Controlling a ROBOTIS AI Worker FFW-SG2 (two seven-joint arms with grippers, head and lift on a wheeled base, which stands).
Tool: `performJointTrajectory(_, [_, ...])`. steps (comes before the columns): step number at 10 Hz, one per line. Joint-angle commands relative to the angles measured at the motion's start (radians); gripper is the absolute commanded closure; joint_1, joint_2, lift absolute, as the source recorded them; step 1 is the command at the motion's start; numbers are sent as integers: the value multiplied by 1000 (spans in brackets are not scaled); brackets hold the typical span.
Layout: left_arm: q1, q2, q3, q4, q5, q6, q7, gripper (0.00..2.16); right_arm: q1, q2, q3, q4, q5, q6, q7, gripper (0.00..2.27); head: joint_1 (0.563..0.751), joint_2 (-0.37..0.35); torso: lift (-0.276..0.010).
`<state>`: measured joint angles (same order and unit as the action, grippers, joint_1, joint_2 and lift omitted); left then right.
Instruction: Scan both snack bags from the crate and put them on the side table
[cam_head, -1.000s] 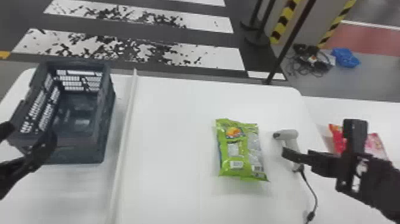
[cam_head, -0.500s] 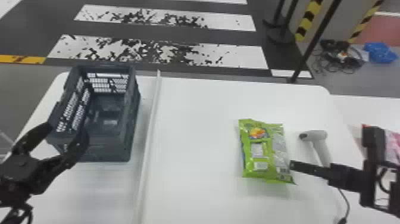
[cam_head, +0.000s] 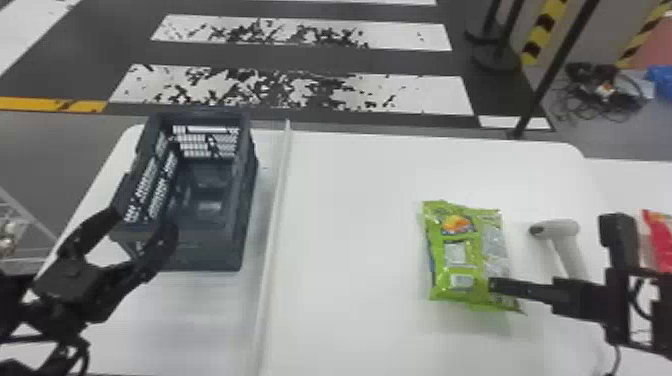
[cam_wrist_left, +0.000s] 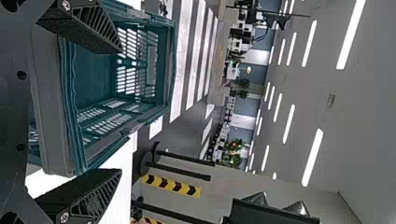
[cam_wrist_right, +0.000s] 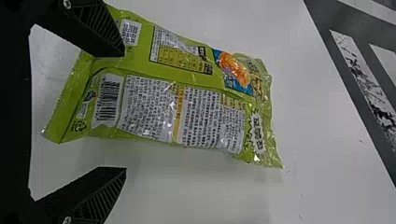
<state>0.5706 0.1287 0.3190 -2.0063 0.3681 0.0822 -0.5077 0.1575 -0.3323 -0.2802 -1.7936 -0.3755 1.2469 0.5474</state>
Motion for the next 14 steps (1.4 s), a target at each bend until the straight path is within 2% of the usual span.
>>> performJointTrajectory(1, [-1,0,-1,3,0,0,0,87,-18,-2,6,34,0,1,5,56,695,-5,-87])
performJointTrajectory(2, [-1,0,-1,3,0,0,0,87,-36,-5,12,66,-3,1,25,103,695,-3,-87])
performJointTrajectory(3, [-1,2,-1,3,0,0,0,87,-46,-8,12,91,-14,1,43,377,695,-1,-87])
performJointTrajectory(4, [-1,3,-1,1,0,0,0,87,-53,-13,12,109,-14,4,75,920,695,4,-87])
performJointTrajectory(5, [-1,3,-1,1,0,0,0,87,-61,-17,12,119,-13,16,83,2108,695,7,-87])
performJointTrajectory(6, [0,3,-1,0,0,0,0,87,-64,-25,10,122,-20,41,86,2256,695,8,-87])
performJointTrajectory(9, [2,5,-1,-3,2,0,0,87,-53,-30,-80,114,-141,90,141,2256,695,9,-87])
performJointTrajectory(11, [2,6,-1,-5,2,0,0,87,-42,-28,-182,94,-261,121,152,2256,695,9,-87])
performJointTrajectory(13, [5,5,-1,-8,0,0,0,87,-42,-16,-312,69,-347,118,125,2256,695,-12,-87])
performJointTrajectory(14, [6,6,-1,-8,2,0,0,87,-46,-1,-376,68,-369,35,100,2256,695,-36,-87])
